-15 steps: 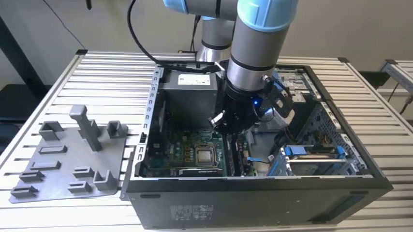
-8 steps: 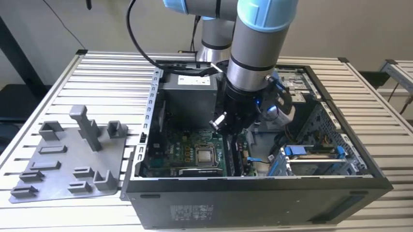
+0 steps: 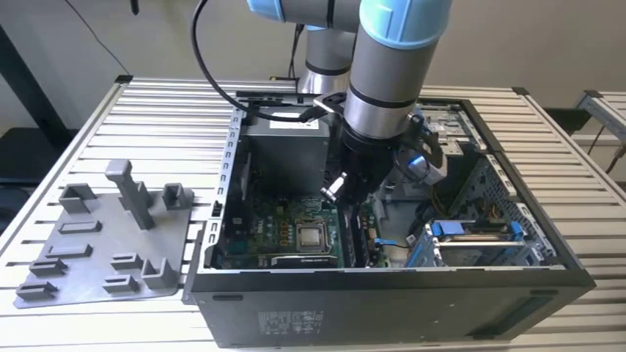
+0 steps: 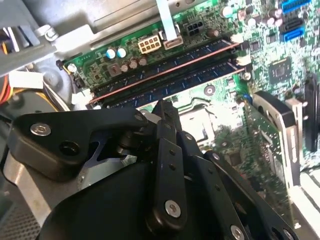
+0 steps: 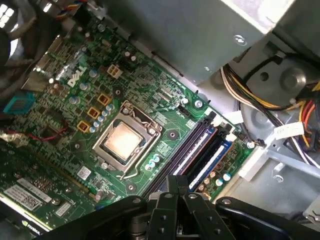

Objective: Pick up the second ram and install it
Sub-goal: 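Press down the second ram until it locks into place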

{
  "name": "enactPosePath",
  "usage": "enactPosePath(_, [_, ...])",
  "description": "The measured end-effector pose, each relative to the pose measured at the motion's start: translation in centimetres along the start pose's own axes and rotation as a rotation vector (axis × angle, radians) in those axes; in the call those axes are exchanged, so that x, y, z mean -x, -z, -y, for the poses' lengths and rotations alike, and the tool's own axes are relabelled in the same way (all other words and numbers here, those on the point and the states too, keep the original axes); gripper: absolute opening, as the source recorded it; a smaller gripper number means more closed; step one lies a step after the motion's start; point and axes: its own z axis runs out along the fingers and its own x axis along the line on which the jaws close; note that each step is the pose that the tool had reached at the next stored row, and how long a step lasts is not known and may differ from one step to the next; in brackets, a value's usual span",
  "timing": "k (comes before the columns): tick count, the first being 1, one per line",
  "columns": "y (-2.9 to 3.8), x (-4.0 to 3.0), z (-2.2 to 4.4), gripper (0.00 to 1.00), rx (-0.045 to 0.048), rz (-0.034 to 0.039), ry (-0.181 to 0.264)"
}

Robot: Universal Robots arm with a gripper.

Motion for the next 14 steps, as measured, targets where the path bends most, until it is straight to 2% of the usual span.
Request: enactPosePath(14, [-0.10,-0.01,-0.01,0.11,-0.0010,-0.0026,0.255])
